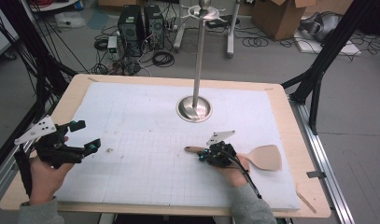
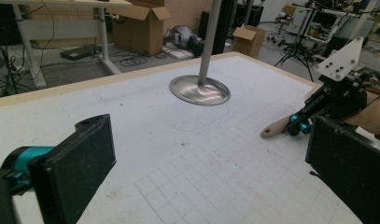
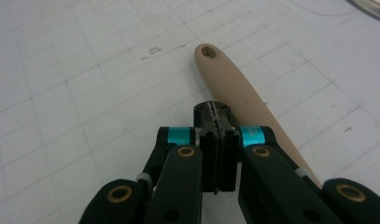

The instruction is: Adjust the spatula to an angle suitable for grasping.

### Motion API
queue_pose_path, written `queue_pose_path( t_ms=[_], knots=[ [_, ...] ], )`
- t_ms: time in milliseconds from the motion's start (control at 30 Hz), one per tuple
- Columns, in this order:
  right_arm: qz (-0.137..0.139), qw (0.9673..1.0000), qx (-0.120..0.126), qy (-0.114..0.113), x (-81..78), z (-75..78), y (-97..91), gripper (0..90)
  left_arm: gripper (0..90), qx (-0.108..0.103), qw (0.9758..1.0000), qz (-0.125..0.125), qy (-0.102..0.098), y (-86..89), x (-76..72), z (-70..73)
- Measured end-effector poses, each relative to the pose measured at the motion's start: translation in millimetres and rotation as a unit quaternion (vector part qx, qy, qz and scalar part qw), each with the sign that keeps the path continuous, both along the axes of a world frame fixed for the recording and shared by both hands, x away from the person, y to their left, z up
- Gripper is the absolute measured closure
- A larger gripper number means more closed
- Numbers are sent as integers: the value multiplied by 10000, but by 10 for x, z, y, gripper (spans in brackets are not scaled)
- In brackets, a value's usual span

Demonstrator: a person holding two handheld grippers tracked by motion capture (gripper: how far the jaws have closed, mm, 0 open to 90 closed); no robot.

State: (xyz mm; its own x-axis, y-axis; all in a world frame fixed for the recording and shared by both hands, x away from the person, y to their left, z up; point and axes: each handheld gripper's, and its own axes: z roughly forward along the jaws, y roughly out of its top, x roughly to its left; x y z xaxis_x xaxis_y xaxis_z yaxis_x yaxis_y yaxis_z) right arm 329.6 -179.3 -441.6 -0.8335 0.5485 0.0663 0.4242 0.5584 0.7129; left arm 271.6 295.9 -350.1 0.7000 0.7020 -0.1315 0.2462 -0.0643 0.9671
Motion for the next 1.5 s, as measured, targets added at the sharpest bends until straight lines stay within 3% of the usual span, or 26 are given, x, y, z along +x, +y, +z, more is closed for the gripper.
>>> queue_pose_path(
  t_ms=[600,967,1500],
  knots=[
    [-527,9985,25,-174,317,-24,-18,900,18,1,10000,-5,0,-9,-1,-3],
    [-815,9966,-54,-90,492,-9,-28,900,18,11,10000,-11,8,-12,0,-9],
    [-1005,9948,104,-161,578,-33,-78,900,18,15,10000,8,17,-7,-20,-14]
  ],
)
